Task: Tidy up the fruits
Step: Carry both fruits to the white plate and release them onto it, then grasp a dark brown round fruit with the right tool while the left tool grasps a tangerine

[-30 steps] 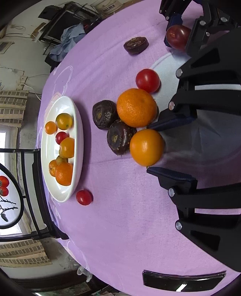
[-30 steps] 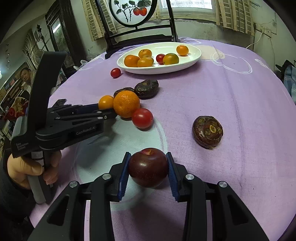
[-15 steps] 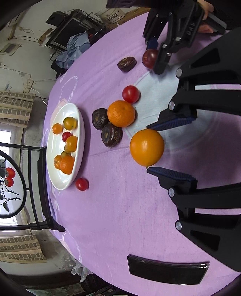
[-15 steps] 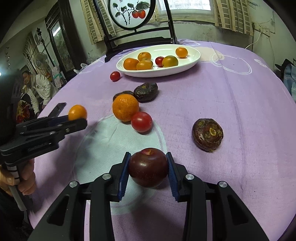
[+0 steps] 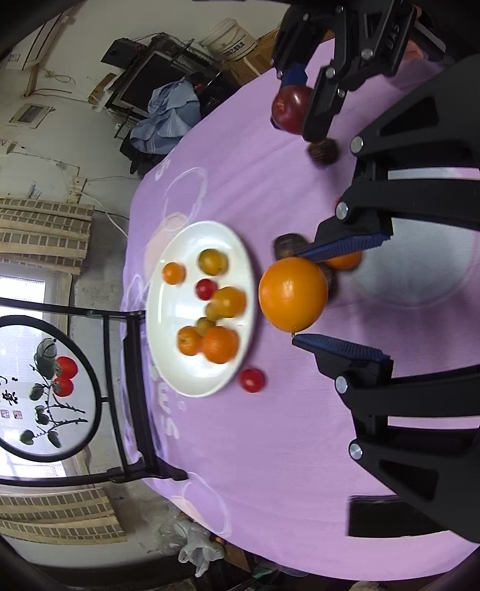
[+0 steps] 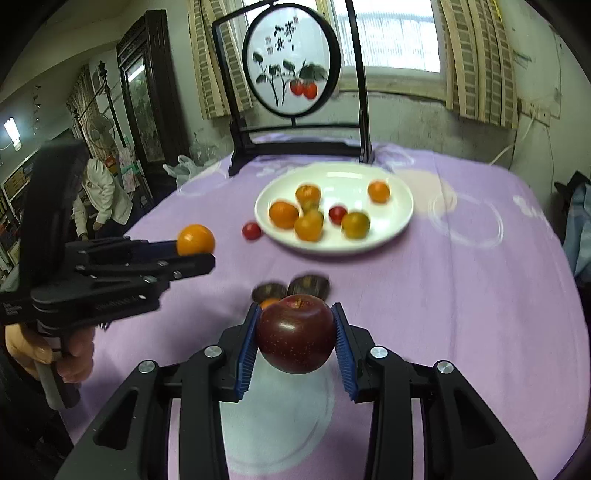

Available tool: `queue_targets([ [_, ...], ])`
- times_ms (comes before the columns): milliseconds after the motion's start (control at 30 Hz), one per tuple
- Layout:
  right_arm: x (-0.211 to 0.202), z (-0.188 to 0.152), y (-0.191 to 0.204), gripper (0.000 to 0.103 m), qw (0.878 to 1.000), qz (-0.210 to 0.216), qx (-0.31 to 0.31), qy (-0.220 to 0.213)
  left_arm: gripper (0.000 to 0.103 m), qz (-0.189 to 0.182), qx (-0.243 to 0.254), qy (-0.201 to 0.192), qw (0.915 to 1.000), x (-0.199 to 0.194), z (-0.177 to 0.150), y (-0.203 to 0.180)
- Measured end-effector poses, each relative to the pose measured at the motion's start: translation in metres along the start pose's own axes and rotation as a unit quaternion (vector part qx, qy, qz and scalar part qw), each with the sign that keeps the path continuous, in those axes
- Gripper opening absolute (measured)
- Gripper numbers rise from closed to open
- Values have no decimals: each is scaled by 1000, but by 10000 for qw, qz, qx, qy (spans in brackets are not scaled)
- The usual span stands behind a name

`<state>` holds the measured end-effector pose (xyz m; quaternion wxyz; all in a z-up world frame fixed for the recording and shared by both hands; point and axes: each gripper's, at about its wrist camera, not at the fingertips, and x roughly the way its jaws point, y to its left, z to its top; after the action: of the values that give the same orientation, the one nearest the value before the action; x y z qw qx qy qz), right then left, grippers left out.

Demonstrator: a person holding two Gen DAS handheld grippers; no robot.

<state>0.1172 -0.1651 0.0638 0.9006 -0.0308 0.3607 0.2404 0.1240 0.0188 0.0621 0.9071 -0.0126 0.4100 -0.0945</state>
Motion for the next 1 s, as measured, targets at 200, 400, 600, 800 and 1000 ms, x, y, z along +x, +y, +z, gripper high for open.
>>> queue_targets([
  [200, 51, 52, -28, 39, 9995, -144, 253, 135, 40, 122, -189, 107, 9997, 52, 62, 14],
  [400, 113, 76, -48, 39, 9967, -215, 652, 429, 40, 435, -318, 277, 9982, 109, 100, 29],
  [600, 160, 87, -62, 39, 9937, -326, 874, 618, 41, 599, -505, 526, 9955, 148, 108, 47],
  [800, 174, 89, -71, 53, 9887, -538, 1333, 428, 77, 777, -827, 338, 9930, 151, 113, 54],
  [1000, 146, 84, -77, 57, 9882, -390, 1453, 292, 83, 705, -743, 242, 9945, 124, 108, 44],
])
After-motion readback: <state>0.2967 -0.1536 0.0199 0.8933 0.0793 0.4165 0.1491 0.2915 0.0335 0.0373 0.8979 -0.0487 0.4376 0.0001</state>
